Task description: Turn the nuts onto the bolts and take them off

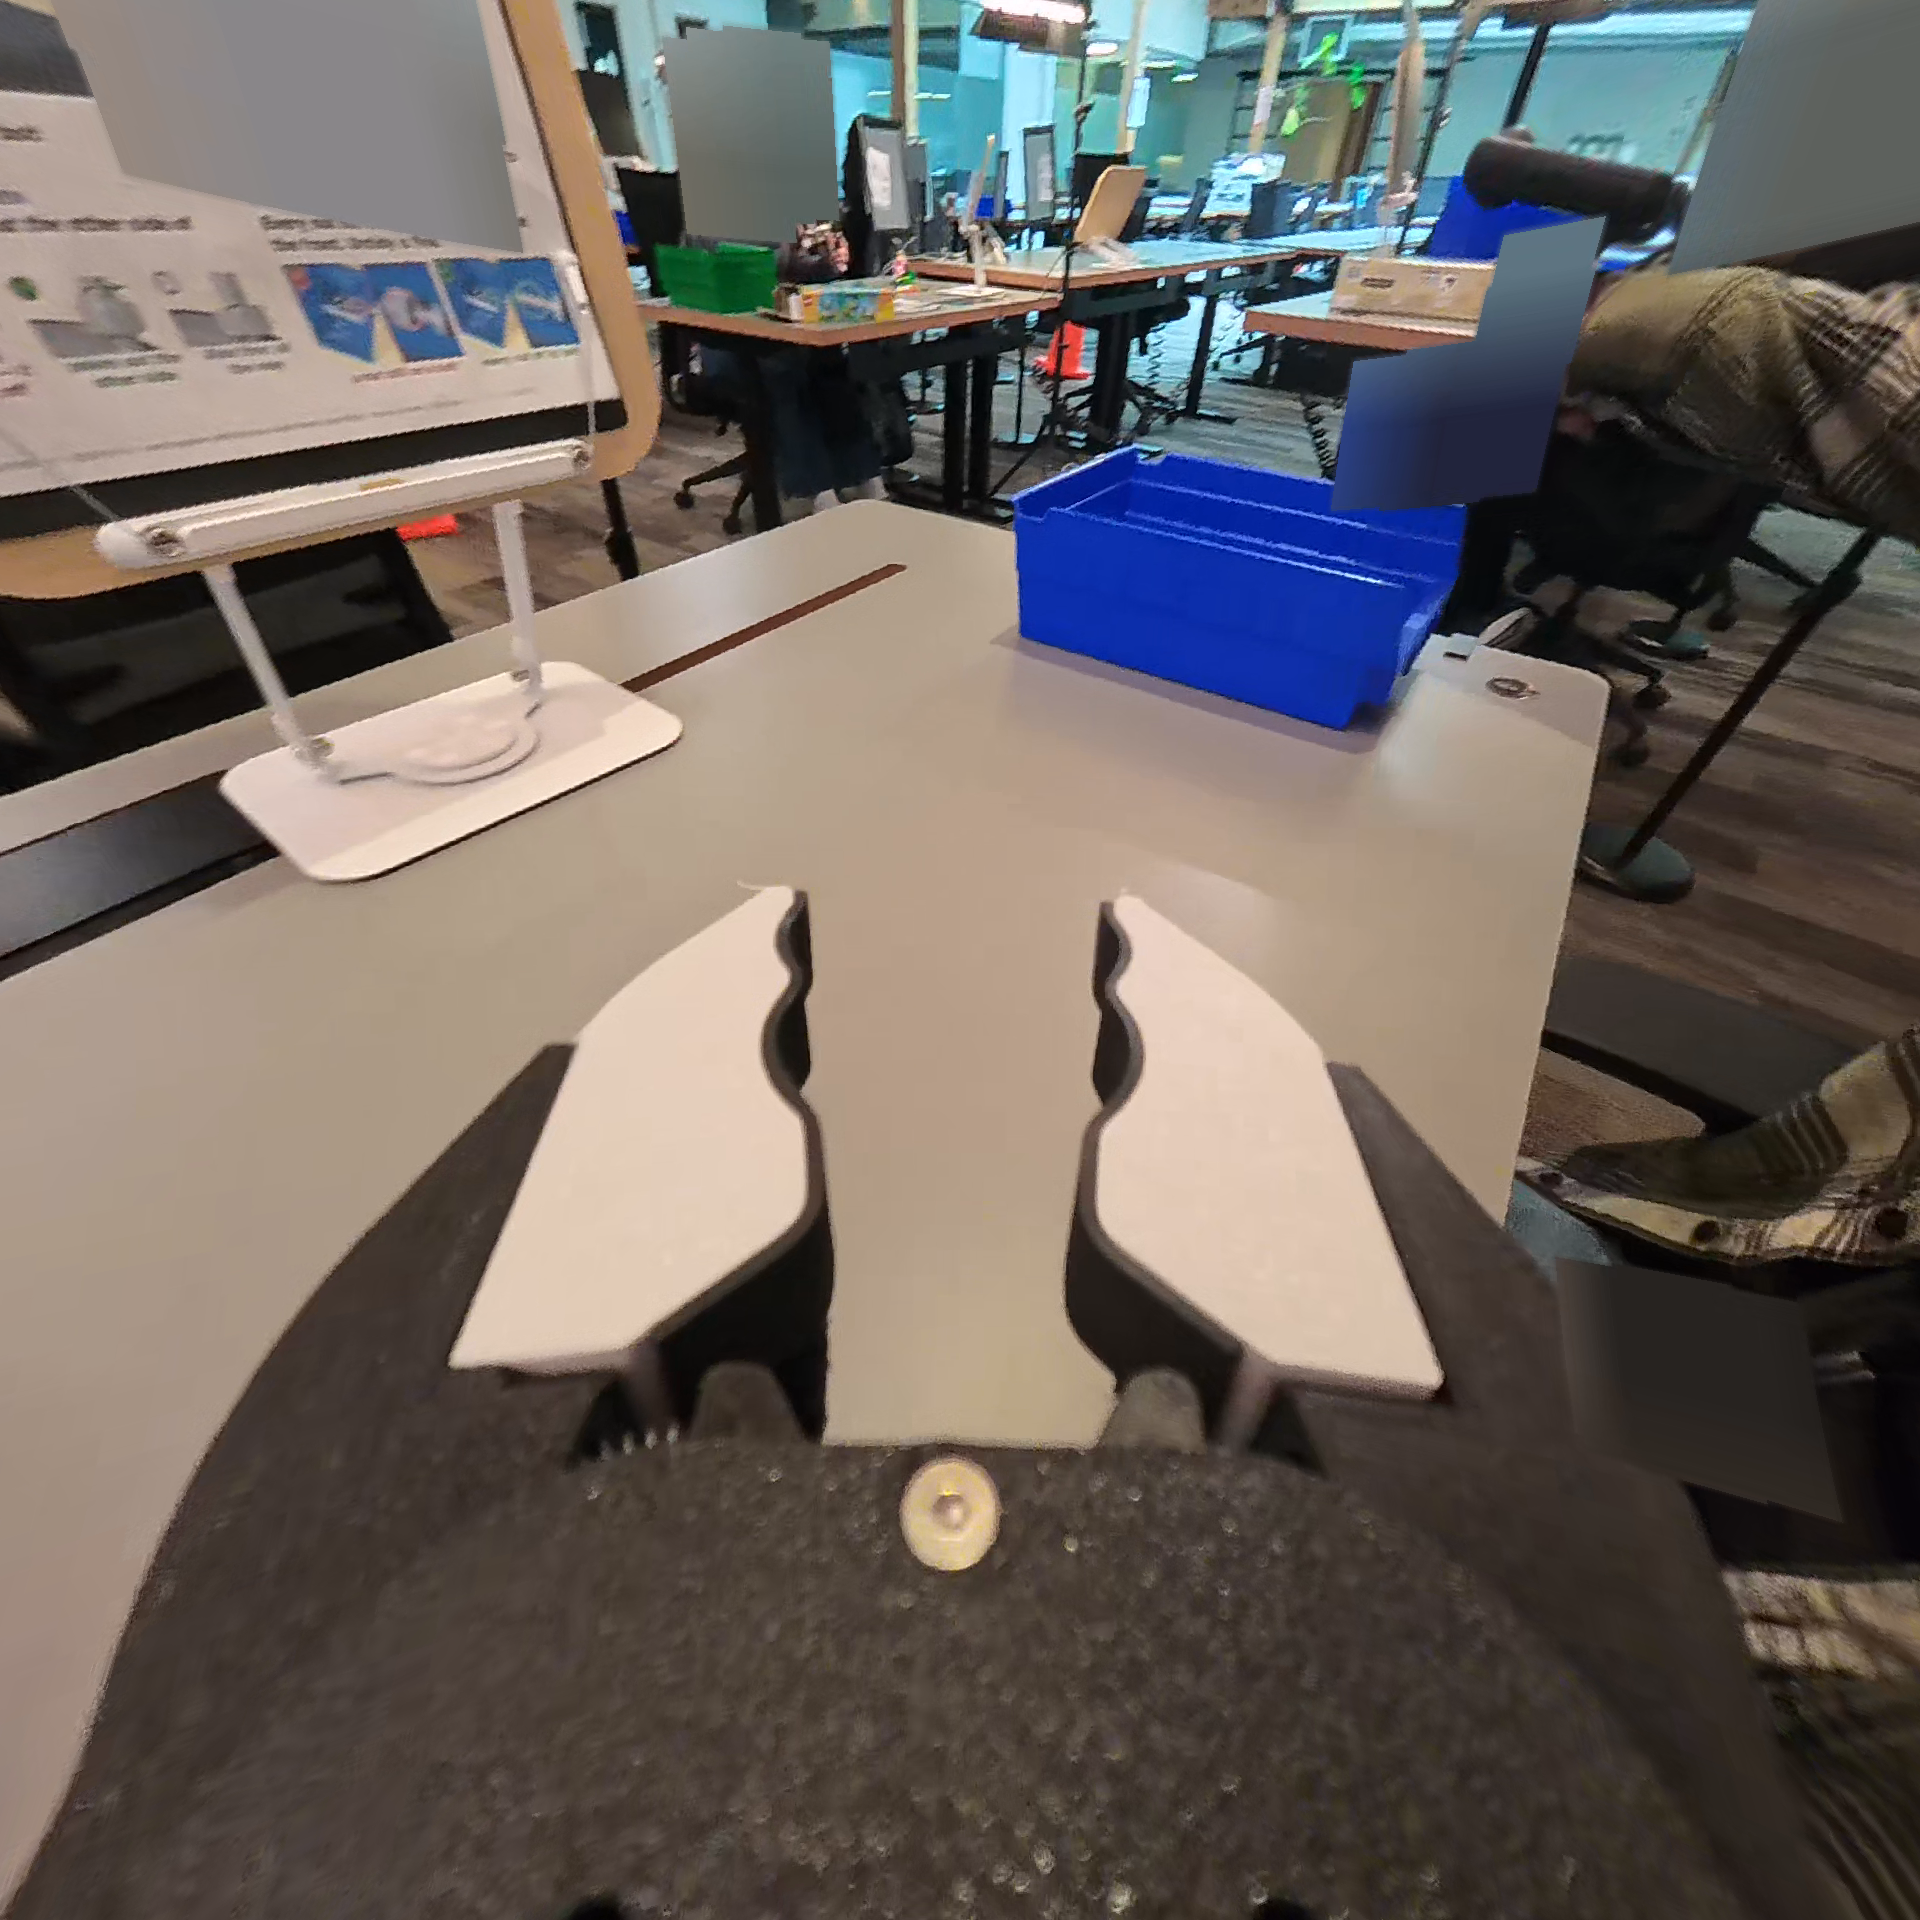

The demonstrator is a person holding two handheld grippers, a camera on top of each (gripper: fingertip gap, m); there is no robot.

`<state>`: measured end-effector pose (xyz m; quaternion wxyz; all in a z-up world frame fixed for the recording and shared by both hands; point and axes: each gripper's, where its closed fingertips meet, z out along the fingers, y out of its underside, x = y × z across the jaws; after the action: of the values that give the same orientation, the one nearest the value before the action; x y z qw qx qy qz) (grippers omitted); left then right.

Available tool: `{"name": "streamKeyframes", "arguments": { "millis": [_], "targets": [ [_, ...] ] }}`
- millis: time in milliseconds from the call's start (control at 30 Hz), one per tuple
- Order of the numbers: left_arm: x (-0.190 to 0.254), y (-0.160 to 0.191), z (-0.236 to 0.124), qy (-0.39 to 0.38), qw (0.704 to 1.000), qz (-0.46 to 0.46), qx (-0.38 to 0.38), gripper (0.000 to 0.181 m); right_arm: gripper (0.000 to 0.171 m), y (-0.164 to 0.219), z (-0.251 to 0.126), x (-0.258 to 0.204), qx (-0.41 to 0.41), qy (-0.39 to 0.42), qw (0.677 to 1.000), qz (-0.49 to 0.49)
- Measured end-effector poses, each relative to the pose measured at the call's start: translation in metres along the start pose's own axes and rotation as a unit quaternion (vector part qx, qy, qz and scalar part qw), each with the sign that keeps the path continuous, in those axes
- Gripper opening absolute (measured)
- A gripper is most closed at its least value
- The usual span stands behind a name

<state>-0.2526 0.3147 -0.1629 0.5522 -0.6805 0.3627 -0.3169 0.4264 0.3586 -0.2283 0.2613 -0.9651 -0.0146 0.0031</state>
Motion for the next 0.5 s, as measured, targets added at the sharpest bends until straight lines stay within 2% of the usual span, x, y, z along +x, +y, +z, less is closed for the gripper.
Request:
{"name": "streamKeyframes", "arguments": {
  "millis": [167,233,400,500],
  "targets": [
    [-0.008,-0.002,-0.018,-0.028,1.0,-0.009,0.001,0.052,0.024,0.007,0.03,-0.004,-0.105,-0.07,0.991,0.038],
    [-0.01,-0.002,-0.02,-0.031,0.999,-0.018,0.003,0.051,0.006,0.01,0.038,-0.005,-0.135,-0.08,0.987,0.04],
    [-0.012,0.002,-0.023,-0.033,0.999,-0.023,0.005,0.05,0.005,0.015,0.039,-0.008,-0.181,-0.059,0.981,0.033],
    [-0.011,0.003,-0.026,-0.028,0.999,-0.029,0.013,0.05,0.004,0.015,0.038,-0.017,-0.18,-0.051,0.982,0.03]
  ]
}}
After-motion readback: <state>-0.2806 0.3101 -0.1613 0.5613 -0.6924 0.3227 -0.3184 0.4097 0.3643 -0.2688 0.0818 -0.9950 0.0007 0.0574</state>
